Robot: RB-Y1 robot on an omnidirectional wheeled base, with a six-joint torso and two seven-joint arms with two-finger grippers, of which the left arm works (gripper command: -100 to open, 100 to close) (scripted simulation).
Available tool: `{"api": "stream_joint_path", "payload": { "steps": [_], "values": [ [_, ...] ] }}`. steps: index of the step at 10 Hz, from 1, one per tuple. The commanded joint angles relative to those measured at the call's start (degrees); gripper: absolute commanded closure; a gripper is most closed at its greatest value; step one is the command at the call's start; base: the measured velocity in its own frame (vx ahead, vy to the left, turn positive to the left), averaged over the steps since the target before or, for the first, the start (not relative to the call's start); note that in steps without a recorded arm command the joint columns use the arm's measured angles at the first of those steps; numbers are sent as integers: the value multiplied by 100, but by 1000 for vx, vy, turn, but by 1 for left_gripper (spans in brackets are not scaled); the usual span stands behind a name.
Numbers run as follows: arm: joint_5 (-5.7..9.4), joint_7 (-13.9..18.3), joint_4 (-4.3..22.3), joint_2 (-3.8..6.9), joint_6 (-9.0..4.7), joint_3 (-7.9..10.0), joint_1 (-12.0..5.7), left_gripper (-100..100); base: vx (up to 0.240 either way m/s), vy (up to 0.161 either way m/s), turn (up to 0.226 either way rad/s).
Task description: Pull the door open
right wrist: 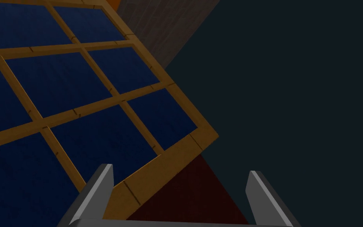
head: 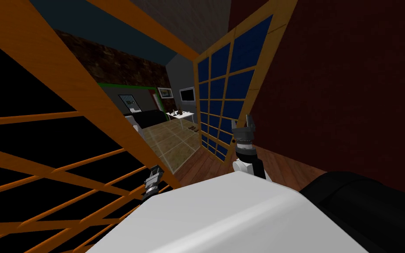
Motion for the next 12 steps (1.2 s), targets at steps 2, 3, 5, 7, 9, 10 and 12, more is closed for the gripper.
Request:
{"api": "stream_joint_path", "payload": {
  "steps": [2,3,5,7,9,10,12],
  "values": [
    [-72,143,-53,111,-68,-149,75,100,-175,1,-88],
    [-102,201,-75,157,-96,-209,105,100,-216,48,-91],
    [-165,325,-121,253,-155,-338,170,100,-210,-5,-76],
    [-237,468,-174,364,-222,-486,244,100,-249,28,-99],
    [-251,469,-216,375,-202,-515,262,100,-160,2,-46],
    [-336,604,-243,467,-302,-671,361,100,-194,13,-115],
    [-407,723,-273,566,-406,-795,433,100,-279,16,-100]
  ]
}}
